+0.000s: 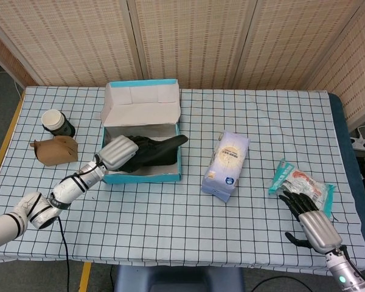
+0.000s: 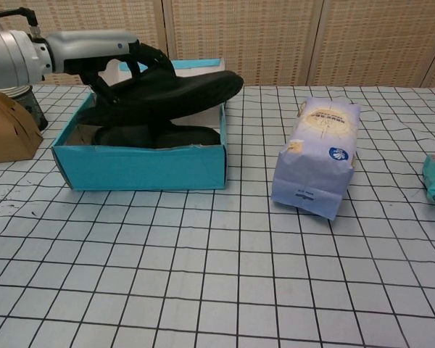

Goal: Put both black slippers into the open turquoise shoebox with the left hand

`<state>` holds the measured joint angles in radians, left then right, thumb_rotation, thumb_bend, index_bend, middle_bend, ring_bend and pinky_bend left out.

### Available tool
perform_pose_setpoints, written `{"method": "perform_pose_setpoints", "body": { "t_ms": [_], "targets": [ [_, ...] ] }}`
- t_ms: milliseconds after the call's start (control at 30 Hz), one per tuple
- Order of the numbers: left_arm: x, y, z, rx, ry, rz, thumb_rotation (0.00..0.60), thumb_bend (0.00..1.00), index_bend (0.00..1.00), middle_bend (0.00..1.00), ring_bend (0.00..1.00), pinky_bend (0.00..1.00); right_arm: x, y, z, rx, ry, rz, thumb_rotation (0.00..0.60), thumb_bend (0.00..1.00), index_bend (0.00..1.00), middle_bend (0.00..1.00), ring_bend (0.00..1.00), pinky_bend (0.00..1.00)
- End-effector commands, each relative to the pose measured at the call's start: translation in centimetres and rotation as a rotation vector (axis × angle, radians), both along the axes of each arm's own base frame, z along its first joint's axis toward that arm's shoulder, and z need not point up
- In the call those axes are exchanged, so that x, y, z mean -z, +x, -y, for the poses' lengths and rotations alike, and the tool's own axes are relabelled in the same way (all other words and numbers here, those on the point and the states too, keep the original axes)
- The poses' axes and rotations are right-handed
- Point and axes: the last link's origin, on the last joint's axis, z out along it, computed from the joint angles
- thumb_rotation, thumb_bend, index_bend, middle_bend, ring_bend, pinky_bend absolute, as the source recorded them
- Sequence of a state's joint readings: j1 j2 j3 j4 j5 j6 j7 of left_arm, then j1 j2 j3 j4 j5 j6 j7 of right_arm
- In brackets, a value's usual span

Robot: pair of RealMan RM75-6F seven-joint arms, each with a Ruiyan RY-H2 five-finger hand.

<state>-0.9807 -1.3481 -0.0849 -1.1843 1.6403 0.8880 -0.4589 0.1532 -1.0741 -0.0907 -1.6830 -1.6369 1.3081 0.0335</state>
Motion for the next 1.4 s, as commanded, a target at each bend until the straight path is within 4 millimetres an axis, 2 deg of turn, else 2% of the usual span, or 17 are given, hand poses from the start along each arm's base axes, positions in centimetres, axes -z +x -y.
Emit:
{"method": "perform_pose_setpoints", "body": {
  "t_ms": [33,333,533,767,967,1167,1400],
  "targets": [
    [-0.2,-0.5,-0.4,-0.013,-0.019,-0.034,0.6,1.0,0.54,0.69,0.52,0.61,0.0,0.0,-0.1,0.002,-0.007,-0.005,0.6,0.18,0.0,0.0,0.0,0.0],
    [-2.5,-0.6,-0.1,-0.067,-0.072,0.011,0.6,1.0,0.55,0.71,0.53,0.61,0.5,-0.1,0.1,0.008,0.007,-0.024,0.6,0.18,0.0,0.0,0.0,0.0],
    [-3.1,-0.8,0.0,-0.101,-0.115,0.047,0.6,1.0,0.55,0.71,0.53,0.61,0.5,0.0,0.0,-0.001,-0.002,-0.027,0.6,0.18,0.0,0.0,0.0,0.0],
    [-3.2,-0.8,-0.1,-0.101,-0.17,0.09,0.6,1.0,0.55,0.71,0.53,0.61,0.5,0.3,-0.4,-0.011,-0.011,-0.032,0.6,0.18,0.0,0.0,0.0,0.0],
    [-2.4,-1.0,-0.7,-0.103,-0.194,0.085,0.6,1.0,0.56,0.72,0.53,0.61,1.0,0.6,-0.6,-0.023,0.001,-0.04,0.6,0.18,0.0,0.0,0.0,0.0],
    [-2.1,-2.0,-0.7,-0.186,-0.268,0.054,0.6,1.0,0.56,0.72,0.53,0.61,1.0,0.5,-0.5,-0.017,-0.008,-0.046,0.6,0.18,0.0,0.0,0.0,0.0],
    [-2.0,-2.2,-1.2,-0.247,-0.317,0.01,0.6,1.0,0.56,0.72,0.53,0.61,1.1,0.5,-0.5,-0.018,-0.003,-0.048,0.6,0.18,0.0,0.0,0.0,0.0]
  ]
}}
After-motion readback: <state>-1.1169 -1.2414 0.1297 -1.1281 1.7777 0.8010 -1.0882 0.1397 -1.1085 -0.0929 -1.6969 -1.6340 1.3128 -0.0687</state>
